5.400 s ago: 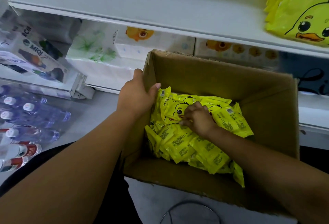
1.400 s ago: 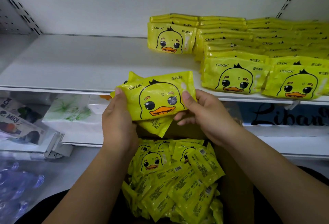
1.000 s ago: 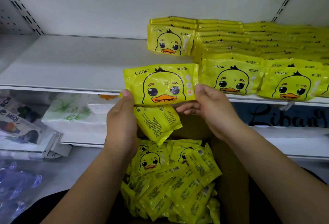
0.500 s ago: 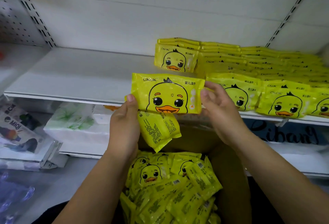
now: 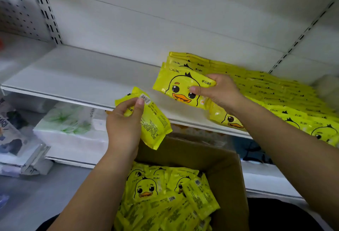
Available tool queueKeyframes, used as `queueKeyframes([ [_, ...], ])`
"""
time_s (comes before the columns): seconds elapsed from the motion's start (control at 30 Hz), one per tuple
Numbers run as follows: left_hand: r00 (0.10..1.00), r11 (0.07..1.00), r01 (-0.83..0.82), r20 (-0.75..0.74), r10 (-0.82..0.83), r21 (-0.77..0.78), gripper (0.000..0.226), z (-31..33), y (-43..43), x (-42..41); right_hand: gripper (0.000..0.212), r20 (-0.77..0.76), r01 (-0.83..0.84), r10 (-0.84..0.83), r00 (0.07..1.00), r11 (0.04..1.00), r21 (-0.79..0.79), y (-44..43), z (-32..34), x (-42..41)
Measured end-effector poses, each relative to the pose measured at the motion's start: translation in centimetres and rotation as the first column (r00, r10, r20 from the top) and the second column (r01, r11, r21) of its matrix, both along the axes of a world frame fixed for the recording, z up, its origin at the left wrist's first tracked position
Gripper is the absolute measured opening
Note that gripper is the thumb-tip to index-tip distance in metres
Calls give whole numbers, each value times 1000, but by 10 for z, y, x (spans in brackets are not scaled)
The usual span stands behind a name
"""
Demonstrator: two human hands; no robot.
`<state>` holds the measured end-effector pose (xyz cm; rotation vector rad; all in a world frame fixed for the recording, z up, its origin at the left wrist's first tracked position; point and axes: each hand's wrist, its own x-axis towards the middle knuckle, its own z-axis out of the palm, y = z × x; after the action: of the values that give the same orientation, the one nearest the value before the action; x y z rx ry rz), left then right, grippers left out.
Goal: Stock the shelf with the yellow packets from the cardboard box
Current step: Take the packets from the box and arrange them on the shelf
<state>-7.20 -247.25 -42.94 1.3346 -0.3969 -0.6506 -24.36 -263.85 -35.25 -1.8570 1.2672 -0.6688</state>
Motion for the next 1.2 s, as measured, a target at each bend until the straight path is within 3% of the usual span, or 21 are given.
queueKeyframes([
  [0.03,1000,1000,-13,-3,13,2,4,-1,-3,3,80,-49,48,-51,997,997,-57,-12,-3,4],
  [0.1,1000,1000,-21,-22,21,-4,6,-4,-8,5,85,-133,58,-78,988,987,-152,-34,-10,13],
  [0.27,996,1000,-30,-83,29,-9,13,-9,-22,5,72,-328,15,-112,938,959,-284,-75,-30,39],
  [0.4,991,1000,-4,-135,1,-26,7,-10,-27,10,61,-597,-134,-134,791,914,-382,-100,-33,51],
  [0.77,958,997,31,-284,-48,-65,15,-4,-29,17,62,-670,-170,-230,706,863,-475,-135,-36,57],
  [0.87,953,995,48,-293,-71,-86,17,-1,-27,16,61,-574,-112,-250,780,846,-521,-115,-33,59],
  [0.97,947,992,74,-304,-103,-106,18,1,-25,16,42,-195,42,-158,968,868,-494,-59,-33,54],
  [1.03,940,988,104,-313,-135,-114,20,0,-24,14,28,-6,106,-114,993,941,-321,-6,-35,46],
  [1.1,937,984,138,-307,-166,-109,22,-3,-24,7,30,65,93,-89,994,993,-72,43,-42,33],
  [1.2,934,981,159,-306,-186,-112,21,-10,-22,-9,47,173,31,-99,980,933,358,89,-63,10],
])
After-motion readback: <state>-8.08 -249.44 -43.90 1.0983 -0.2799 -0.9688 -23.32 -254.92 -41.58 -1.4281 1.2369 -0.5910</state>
